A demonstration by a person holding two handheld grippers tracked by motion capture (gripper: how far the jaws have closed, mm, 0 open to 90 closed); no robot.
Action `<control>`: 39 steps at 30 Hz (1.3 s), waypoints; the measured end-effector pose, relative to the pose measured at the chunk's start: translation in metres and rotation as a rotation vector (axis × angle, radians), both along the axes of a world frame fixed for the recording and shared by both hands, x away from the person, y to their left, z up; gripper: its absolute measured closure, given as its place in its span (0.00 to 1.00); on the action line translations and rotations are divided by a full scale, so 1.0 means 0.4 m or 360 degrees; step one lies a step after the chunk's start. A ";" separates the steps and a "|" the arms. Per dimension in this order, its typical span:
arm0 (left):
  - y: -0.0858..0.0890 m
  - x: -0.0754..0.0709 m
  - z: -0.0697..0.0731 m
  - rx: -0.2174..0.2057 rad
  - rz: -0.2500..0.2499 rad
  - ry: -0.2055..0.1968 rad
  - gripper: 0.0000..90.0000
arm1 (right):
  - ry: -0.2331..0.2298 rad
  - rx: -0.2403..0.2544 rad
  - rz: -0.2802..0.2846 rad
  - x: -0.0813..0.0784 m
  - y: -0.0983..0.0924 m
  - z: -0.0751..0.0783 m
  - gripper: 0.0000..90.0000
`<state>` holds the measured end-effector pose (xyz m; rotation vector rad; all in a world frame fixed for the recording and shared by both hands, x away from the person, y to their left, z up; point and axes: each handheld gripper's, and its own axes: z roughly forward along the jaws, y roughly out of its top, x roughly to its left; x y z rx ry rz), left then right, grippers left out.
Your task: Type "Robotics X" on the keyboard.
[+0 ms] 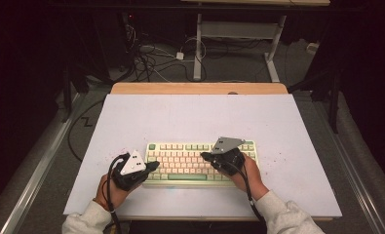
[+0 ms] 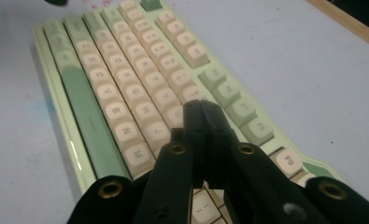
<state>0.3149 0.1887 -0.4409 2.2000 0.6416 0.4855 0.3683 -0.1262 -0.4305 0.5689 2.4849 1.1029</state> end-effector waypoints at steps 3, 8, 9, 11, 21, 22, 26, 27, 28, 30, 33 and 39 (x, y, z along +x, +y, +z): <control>0.010 -0.006 -0.005 0.0002 0.0007 0.0011 0.97 | 0.0021 -0.0046 -0.0016 0.008 0.001 -0.016 1.00; 0.018 -0.008 -0.011 0.0001 0.0018 0.0026 0.97 | 0.0038 -0.0107 -0.0043 0.017 0.003 -0.034 1.00; 0.017 -0.008 -0.011 0.0002 0.0018 0.0025 0.97 | 0.0040 -0.0116 -0.0044 0.019 0.004 -0.036 1.00; 0.015 -0.008 -0.010 0.0005 0.0012 0.0024 0.97 | 0.0040 -0.0135 -0.0050 0.021 0.009 -0.040 1.00; 0.009 -0.005 -0.017 0.0024 -0.0006 0.0041 0.97 | 0.0052 -0.0201 -0.0060 0.027 0.019 -0.047 1.00; 0.009 -0.005 -0.017 0.0022 -0.0007 0.0041 0.97 | 0.0054 -0.0214 -0.0067 0.026 0.021 -0.045 1.00; 0.009 -0.006 -0.015 0.0016 -0.0005 0.0036 0.97 | 0.0041 -0.0181 -0.0052 0.021 0.017 -0.038 1.00; 0.009 -0.006 -0.015 0.0017 -0.0005 0.0036 0.97 | 0.0035 -0.0173 -0.0061 0.019 0.016 -0.033 1.00; 0.009 -0.006 -0.016 0.0021 -0.0005 0.0036 0.97 | 0.0029 -0.0157 -0.0056 0.018 0.014 -0.029 1.00; 0.009 -0.005 -0.017 0.0022 -0.0006 0.0037 0.97 | 0.0020 -0.0140 -0.0055 0.015 0.009 -0.020 1.00; 0.009 -0.005 -0.017 0.0027 -0.0005 0.0034 0.97 | 0.0003 -0.0094 -0.0052 0.010 0.003 -0.009 1.00; 0.011 -0.004 -0.018 0.0027 0.0003 0.0037 0.97 | -0.0024 -0.0058 -0.0039 0.001 -0.004 0.004 1.00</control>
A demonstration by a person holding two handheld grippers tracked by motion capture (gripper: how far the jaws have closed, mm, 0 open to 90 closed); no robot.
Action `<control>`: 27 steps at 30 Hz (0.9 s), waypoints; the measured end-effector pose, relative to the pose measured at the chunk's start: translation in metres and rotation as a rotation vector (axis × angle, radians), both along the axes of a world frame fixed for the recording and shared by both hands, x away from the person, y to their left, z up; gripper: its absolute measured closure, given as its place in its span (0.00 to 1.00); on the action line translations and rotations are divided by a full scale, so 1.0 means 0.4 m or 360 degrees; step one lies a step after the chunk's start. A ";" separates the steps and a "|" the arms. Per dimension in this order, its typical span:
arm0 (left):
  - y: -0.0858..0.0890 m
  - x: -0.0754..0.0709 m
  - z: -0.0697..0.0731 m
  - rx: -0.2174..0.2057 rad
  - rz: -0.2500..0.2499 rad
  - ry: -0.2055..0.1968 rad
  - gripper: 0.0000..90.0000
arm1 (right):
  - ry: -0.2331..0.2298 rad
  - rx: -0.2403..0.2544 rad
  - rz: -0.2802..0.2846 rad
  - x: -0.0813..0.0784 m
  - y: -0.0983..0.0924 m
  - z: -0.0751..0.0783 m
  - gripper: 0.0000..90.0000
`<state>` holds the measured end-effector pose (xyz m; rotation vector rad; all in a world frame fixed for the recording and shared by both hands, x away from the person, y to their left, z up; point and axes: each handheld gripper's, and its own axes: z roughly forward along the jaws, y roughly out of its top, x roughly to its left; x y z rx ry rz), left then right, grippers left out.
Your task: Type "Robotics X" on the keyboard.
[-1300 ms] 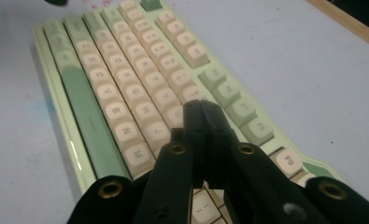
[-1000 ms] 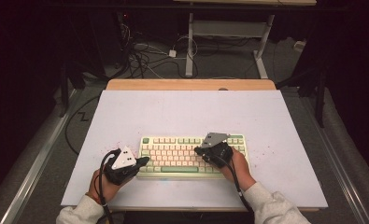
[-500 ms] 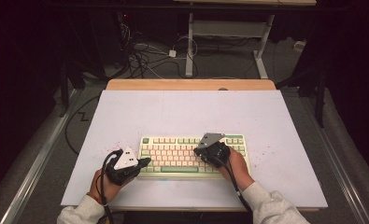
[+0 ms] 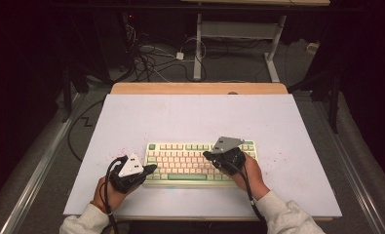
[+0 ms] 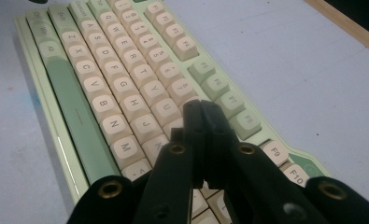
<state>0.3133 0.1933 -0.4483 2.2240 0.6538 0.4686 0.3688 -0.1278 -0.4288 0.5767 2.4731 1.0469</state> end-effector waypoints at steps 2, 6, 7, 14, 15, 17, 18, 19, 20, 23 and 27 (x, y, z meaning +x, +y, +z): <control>0.000 0.000 0.000 0.0000 -0.0001 -0.0002 0.97 | -0.0001 0.0007 0.0002 -0.001 -0.001 0.001 1.00; 0.001 0.000 0.000 0.0007 0.0001 -0.0002 0.97 | -0.0003 0.0030 0.0007 -0.003 -0.004 0.005 1.00; 0.001 0.000 -0.001 0.0006 0.0001 0.0000 0.97 | -0.0006 0.0025 0.0010 -0.003 -0.005 0.006 1.00; 0.001 0.000 0.000 0.0006 0.0000 -0.0003 0.97 | -0.0014 0.0040 0.0017 -0.009 -0.004 0.010 1.00; 0.001 0.000 0.000 0.0007 0.0001 -0.0003 0.97 | -0.0015 0.0041 0.0018 -0.009 -0.004 0.011 1.00; 0.000 0.001 -0.001 0.0010 -0.0002 -0.0002 0.97 | -0.0017 0.0052 0.0017 -0.010 -0.004 0.012 1.00; -0.001 0.001 -0.001 0.0012 -0.0003 -0.0002 0.97 | -0.0021 0.0049 0.0021 -0.011 -0.004 0.013 1.00; -0.002 0.001 -0.002 0.0011 -0.0005 -0.0001 0.97 | -0.0028 0.0046 0.0034 -0.011 -0.005 0.014 1.00; -0.002 0.001 -0.002 0.0014 -0.0005 -0.0001 0.97 | -0.0029 0.0051 0.0042 -0.011 -0.005 0.015 1.00; -0.004 0.001 -0.003 0.0015 -0.0008 0.0000 0.97 | -0.0021 0.0064 0.0031 -0.013 -0.005 0.018 1.00; -0.007 0.001 -0.004 0.0017 -0.0012 0.0000 0.97 | -0.0023 0.0078 0.0036 -0.013 -0.008 0.020 1.00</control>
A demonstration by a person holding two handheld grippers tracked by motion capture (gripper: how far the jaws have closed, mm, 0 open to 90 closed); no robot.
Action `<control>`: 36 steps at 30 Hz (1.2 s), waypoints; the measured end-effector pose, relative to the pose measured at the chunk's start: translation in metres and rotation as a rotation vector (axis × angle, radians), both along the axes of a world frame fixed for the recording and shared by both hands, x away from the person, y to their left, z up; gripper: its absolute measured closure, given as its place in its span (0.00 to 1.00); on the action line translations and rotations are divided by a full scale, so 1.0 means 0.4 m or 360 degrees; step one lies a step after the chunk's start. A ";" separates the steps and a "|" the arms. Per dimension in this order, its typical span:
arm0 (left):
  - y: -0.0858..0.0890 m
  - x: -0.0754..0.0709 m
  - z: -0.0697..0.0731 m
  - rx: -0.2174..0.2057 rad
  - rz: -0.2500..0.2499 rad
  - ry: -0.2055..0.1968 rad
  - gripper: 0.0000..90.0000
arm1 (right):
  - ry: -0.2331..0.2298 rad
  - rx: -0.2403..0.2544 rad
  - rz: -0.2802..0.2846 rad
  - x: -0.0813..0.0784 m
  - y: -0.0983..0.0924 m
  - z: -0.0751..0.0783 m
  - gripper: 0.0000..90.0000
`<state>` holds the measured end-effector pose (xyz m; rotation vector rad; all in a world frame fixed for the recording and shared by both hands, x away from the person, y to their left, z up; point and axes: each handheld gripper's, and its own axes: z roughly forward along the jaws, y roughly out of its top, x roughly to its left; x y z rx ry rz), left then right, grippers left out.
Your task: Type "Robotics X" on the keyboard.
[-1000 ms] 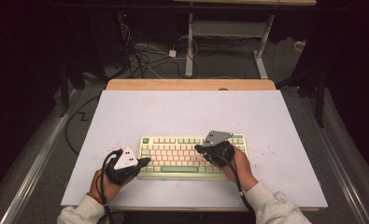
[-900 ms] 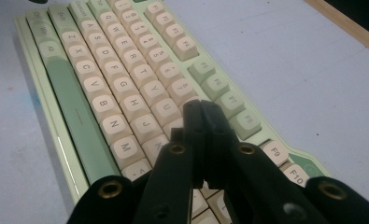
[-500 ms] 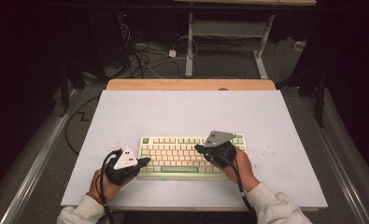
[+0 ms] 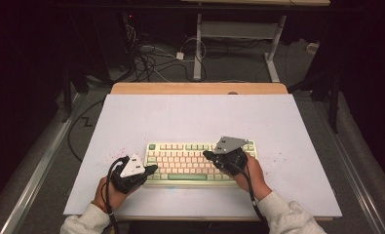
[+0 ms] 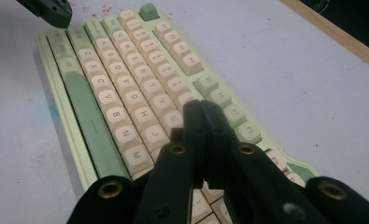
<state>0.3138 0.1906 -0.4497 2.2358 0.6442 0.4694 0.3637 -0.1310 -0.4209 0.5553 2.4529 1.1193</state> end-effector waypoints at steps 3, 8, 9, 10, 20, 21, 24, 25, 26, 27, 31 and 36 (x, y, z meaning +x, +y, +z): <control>-0.001 0.001 0.001 -0.0003 0.0002 -0.0004 0.97 | -0.0001 0.0008 -0.0003 -0.001 0.000 0.002 1.00; -0.008 0.001 0.004 -0.0006 -0.0007 -0.0012 0.97 | -0.0009 0.0021 0.0006 -0.004 0.001 0.007 1.00; -0.009 0.001 0.004 -0.0005 -0.0007 -0.0011 0.97 | -0.0012 0.0018 0.0013 -0.005 0.001 0.009 1.00; -0.009 0.001 0.003 -0.0005 -0.0006 -0.0010 0.97 | -0.0013 0.0021 0.0018 -0.005 0.001 0.010 1.00; 0.001 0.002 0.006 -0.0013 0.0010 -0.0017 0.97 | -0.0014 0.0041 0.0042 -0.009 0.016 0.010 1.00; 0.002 0.002 0.006 -0.0010 0.0011 -0.0018 0.97 | -0.0014 0.0042 0.0046 -0.008 0.019 0.010 1.00; 0.003 0.002 0.008 -0.0015 0.0013 -0.0023 0.97 | -0.0013 0.0041 0.0056 -0.009 0.028 0.008 1.00; 0.003 0.002 0.008 -0.0019 0.0014 -0.0023 0.97 | -0.0017 0.0042 0.0061 -0.009 0.030 0.007 1.00; 0.003 0.003 0.008 -0.0019 0.0016 -0.0023 0.97 | -0.0015 0.0043 0.0063 -0.010 0.032 0.007 1.00; 0.002 0.004 0.008 -0.0018 0.0016 -0.0023 0.97 | -0.0015 0.0041 0.0066 -0.011 0.034 0.006 1.00; -0.011 0.012 0.015 -0.0029 0.0001 -0.0034 0.97 | -0.0021 0.0042 0.0065 -0.014 0.031 0.007 1.00; -0.042 0.035 0.034 -0.0060 -0.0024 -0.0058 0.97 | -0.0033 0.0063 0.0055 -0.019 0.012 0.017 1.00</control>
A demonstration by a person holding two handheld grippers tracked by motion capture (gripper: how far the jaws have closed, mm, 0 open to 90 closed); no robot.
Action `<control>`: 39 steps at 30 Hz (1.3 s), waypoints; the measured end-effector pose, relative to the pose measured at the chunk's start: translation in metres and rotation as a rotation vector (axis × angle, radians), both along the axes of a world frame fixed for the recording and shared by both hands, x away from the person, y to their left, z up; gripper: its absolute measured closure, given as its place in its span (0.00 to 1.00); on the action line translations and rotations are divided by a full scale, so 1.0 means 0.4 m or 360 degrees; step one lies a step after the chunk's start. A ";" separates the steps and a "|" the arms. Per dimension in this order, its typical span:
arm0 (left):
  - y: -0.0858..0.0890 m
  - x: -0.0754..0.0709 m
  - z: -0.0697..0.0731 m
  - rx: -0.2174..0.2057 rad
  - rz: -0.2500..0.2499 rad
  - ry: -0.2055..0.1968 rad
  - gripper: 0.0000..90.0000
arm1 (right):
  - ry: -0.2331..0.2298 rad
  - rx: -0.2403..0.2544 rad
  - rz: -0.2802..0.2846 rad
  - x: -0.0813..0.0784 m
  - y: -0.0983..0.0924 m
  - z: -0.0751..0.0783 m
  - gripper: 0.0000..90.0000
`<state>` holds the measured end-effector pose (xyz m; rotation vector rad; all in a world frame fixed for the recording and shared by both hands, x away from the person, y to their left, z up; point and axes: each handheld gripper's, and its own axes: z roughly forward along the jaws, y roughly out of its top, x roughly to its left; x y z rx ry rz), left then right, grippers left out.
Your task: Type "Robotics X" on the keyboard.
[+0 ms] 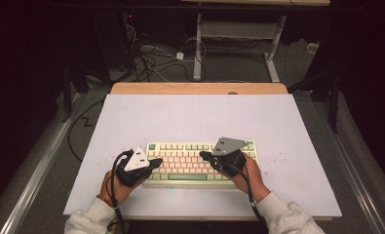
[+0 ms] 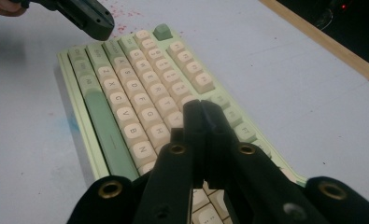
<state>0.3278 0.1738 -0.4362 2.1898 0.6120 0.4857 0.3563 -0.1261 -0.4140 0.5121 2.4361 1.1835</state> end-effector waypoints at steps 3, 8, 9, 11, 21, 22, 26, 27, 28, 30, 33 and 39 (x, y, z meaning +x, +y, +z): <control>-0.025 0.009 0.005 0.0008 -0.0028 -0.0004 0.97 | -0.0013 0.0016 -0.0008 -0.005 -0.014 0.007 1.00; -0.062 0.027 0.008 0.0030 -0.0058 0.0005 0.97 | -0.0030 0.0028 -0.0017 -0.014 -0.032 0.014 1.00; -0.069 0.032 0.009 0.0028 -0.0067 0.0012 0.97 | -0.0032 0.0029 -0.0017 -0.016 -0.036 0.015 1.00; -0.084 0.040 0.010 0.0036 -0.0081 0.0013 0.97 | -0.0038 0.0029 -0.0020 -0.021 -0.043 0.019 1.00; -0.138 0.068 -0.002 0.0097 -0.0137 0.0052 0.97 | -0.0062 0.0049 -0.0062 -0.039 -0.093 0.034 1.00; -0.140 0.071 -0.003 0.0107 -0.0139 0.0057 0.97 | -0.0070 0.0048 -0.0062 -0.041 -0.097 0.035 1.00; -0.148 0.080 -0.008 0.0120 -0.0142 0.0071 0.97 | -0.0075 0.0061 -0.0069 -0.048 -0.112 0.040 1.00; -0.150 0.082 -0.010 0.0114 -0.0139 0.0075 0.97 | -0.0073 0.0065 -0.0070 -0.049 -0.115 0.041 1.00; -0.151 0.084 -0.011 0.0126 -0.0142 0.0078 0.97 | -0.0074 0.0067 -0.0069 -0.051 -0.118 0.042 1.00; -0.154 0.088 -0.014 0.0126 -0.0145 0.0088 0.97 | -0.0073 0.0063 -0.0070 -0.054 -0.122 0.042 1.00; -0.158 0.096 -0.019 0.0141 -0.0138 0.0097 0.97 | -0.0067 0.0058 -0.0070 -0.057 -0.126 0.040 1.00; -0.166 0.107 -0.026 0.0172 -0.0136 0.0109 0.97 | -0.0057 0.0057 -0.0061 -0.058 -0.127 0.037 1.00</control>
